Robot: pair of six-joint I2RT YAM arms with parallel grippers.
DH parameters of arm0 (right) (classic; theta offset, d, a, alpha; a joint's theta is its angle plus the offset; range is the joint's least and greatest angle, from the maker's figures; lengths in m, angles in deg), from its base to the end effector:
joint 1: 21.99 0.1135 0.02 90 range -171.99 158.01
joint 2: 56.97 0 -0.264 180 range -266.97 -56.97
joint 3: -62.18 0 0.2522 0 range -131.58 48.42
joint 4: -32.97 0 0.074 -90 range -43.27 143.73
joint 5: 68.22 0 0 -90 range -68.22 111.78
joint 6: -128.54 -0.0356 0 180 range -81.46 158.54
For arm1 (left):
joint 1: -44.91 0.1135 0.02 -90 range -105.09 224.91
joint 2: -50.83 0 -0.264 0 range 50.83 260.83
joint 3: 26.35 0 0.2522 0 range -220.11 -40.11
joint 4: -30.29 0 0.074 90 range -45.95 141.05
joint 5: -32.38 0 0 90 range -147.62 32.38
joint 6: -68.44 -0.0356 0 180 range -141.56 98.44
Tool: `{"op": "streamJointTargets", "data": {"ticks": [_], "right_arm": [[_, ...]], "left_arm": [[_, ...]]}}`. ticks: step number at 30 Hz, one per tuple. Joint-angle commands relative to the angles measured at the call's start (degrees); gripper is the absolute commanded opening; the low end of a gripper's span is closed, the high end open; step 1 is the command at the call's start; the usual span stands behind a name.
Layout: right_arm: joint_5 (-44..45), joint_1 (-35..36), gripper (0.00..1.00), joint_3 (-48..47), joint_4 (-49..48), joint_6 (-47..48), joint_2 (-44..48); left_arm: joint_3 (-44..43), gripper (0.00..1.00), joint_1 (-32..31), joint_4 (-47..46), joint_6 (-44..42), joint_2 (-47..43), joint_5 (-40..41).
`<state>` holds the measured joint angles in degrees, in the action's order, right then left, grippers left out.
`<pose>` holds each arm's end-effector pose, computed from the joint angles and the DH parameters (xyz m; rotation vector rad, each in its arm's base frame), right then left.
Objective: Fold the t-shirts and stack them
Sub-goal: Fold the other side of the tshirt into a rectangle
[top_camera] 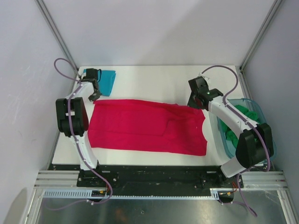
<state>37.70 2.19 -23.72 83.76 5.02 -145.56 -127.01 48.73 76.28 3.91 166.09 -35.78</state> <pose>0.3049 0.1262 0.2786 0.3126 2.4362 0.0901 0.4274 0.0418 0.1954 -0.7689 2.4321 0.3572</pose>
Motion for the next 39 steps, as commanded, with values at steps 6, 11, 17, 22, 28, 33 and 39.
{"op": "streamJointTargets", "data": {"ticks": [6,11,17,22,28,33,39], "right_arm": [[1.2,-5.8,0.00,-2.9,-2.7,0.5,4.4],[1.4,-5.7,0.00,-8.1,-2.0,1.2,3.6],[2.5,-4.9,0.00,-9.4,-0.1,1.6,3.5],[2.5,-4.7,0.00,-9.4,1.0,2.0,4.2],[3.0,-3.5,0.00,-9.3,4.2,2.1,6.6],[2.6,-0.3,0.00,-6.2,6.6,0.9,8.8],[1.9,4.3,0.00,1.1,7.2,-2.5,12.2]], "left_arm": [[-3.4,0.00,0.4,-4.5,-0.3,-3.8,-0.7],[-5.2,0.00,0.4,-5.3,0.0,-3.8,-0.8],[-5.2,0.00,1.0,-6.6,0.5,-4.6,-1.7],[-4.4,0.00,1.2,-7.9,0.0,-4.6,-3.9],[-1.2,0.00,1.2,-9.2,0.4,-6.3,-5.0],[2.0,0.00,1.2,-10.3,1.1,-8.7,-4.8],[6.9,0.00,1.2,-11.5,2.2,-11.7,-4.4]]}}
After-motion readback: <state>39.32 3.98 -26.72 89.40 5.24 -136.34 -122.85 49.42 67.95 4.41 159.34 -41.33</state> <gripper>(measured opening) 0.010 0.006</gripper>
